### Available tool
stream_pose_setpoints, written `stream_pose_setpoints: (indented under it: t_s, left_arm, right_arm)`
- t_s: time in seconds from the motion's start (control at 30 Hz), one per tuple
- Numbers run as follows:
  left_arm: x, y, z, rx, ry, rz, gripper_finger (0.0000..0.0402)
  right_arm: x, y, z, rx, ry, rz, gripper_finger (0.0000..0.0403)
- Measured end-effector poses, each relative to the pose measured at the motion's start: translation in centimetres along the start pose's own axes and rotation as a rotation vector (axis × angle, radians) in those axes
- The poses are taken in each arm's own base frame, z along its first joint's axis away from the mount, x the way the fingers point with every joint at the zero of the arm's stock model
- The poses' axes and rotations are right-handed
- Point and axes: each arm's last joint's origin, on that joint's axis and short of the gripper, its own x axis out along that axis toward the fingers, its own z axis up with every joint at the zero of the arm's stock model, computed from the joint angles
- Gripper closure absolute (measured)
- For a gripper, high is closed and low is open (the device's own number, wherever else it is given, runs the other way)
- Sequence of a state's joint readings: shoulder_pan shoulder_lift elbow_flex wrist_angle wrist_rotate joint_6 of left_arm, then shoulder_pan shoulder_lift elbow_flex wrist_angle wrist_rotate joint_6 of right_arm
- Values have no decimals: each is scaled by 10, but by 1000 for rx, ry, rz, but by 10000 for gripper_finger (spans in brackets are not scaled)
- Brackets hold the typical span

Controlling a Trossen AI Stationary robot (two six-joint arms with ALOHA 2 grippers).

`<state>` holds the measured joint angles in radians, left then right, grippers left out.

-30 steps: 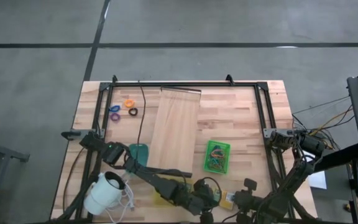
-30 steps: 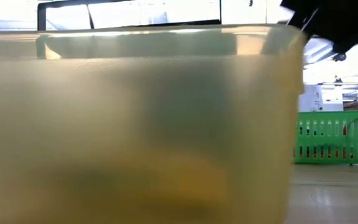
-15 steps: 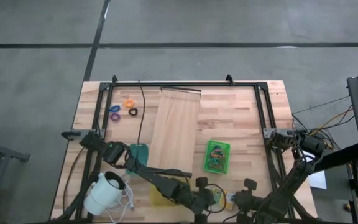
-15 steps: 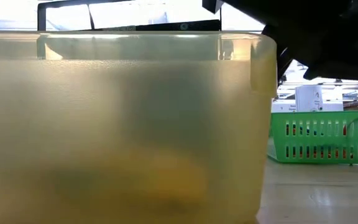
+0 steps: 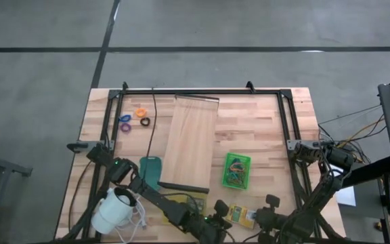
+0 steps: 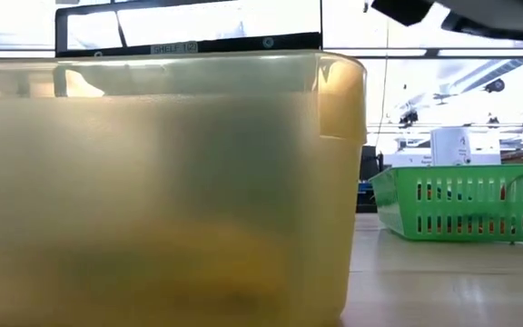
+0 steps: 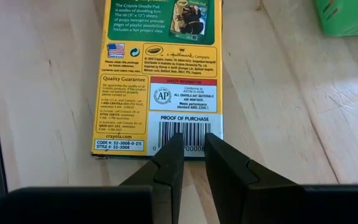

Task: Pick & Place Office Desk Supplies
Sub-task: Put the large yellow crayon box into the yellow bin

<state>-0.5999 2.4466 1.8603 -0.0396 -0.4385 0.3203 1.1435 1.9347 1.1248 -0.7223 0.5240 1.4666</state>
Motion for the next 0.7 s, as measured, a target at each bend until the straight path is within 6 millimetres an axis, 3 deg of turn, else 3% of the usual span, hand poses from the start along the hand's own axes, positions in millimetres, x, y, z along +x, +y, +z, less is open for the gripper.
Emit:
stream_pose_setpoints:
  t_s: [0.23,0.4,0.57,0.7]
  left_arm:
    - [2,2,7,-56,-94,46,400]
    - [4,15,15,-284,-202,54,398]
    - [16,37,3,-383,-166,9,393]
    - [19,43,0,-444,-159,-2,393]
  right_arm:
    - [0,0,1,-12,-29,-4,339]
    - [0,0,1,-10,-29,-4,339]
    - [0,0,1,-9,-32,-4,340]
    - [0,0,1,-11,-32,-4,340]
